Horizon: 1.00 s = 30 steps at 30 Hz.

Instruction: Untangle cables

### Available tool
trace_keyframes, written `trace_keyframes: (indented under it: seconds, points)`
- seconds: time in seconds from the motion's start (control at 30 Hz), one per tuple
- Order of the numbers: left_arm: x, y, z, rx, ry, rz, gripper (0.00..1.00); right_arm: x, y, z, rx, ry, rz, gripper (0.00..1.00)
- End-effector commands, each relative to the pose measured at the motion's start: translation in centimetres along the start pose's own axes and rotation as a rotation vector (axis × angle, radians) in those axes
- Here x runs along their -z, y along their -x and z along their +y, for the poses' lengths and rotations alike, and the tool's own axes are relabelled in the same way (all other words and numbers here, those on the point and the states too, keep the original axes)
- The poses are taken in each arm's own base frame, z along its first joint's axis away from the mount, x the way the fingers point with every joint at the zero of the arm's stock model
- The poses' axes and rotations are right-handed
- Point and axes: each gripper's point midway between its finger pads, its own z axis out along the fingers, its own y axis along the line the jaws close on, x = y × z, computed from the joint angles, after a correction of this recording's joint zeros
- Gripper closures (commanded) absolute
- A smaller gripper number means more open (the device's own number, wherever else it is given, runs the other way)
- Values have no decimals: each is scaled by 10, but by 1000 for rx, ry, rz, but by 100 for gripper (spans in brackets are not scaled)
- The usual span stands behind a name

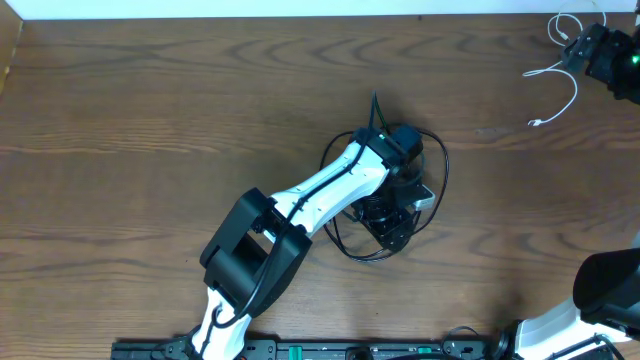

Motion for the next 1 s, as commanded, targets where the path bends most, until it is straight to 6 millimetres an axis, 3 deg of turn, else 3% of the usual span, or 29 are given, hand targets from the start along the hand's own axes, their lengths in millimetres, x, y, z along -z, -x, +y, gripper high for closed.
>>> trace_keyframes:
  seconds: [0.0, 0.23, 0.33, 0.37, 0.5, 0.63, 0.7, 0.83, 0.97]
  points:
    - [-3, 0, -1, 11, -15, 1, 53, -1, -2, 3, 16, 10, 10, 1]
    - [-8, 10, -3, -27, 20, -22, 60, -1, -6, 2, 14, 7, 26, 1]
    - [-9, 8, 5, -33, 84, -6, 77, -1, -8, 1, 20, 6, 35, 1]
    - [-9, 7, 7, -32, 96, -4, 92, -1, -9, 1, 20, 6, 37, 1]
    - [4, 11, 9, 7, 126, -27, 93, -1, -9, 2, 19, 10, 37, 1]
    - [50, 26, -6, -13, 183, -138, 93, -1, -10, 5, 30, 24, 41, 1]
    - [86, 36, -14, -31, 242, -238, 92, -1, -10, 7, 34, 39, 43, 1]
    - [174, 51, -34, -43, 384, -507, 93, 0, -12, 19, 66, 110, 52, 1]
    - [263, 52, -56, -49, 513, -815, 93, 10, -16, 52, 189, 304, 49, 2]
